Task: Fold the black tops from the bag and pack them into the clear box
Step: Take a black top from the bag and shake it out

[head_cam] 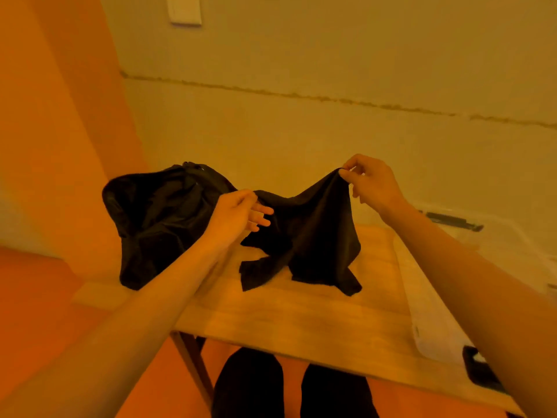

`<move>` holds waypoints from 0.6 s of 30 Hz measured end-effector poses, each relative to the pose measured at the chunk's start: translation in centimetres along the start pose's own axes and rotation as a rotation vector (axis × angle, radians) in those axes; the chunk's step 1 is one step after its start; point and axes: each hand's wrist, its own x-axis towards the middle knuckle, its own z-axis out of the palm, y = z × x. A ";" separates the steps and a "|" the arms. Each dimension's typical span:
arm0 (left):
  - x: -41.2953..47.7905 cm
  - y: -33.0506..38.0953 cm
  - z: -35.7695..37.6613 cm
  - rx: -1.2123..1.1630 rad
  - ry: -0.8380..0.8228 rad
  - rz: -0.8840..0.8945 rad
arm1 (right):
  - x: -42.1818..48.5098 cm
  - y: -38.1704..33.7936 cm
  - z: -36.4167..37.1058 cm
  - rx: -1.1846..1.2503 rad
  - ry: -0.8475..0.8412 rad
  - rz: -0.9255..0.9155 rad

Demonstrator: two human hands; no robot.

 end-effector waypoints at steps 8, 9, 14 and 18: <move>-0.8 -4.7 0.9 -0.432 -0.151 -0.217 | -5.8 2.5 5.3 -0.066 -0.439 0.076; -1.0 -4.7 1.1 -0.453 -0.216 -0.219 | -6.3 2.3 6.0 -0.074 -0.485 -0.017; -1.8 -2.5 2.1 -0.392 -0.194 -0.057 | -6.6 2.0 7.7 -0.011 -0.326 -0.179; -1.5 -3.9 2.2 -0.022 -0.225 0.022 | -6.2 0.9 5.4 0.124 -0.229 -0.141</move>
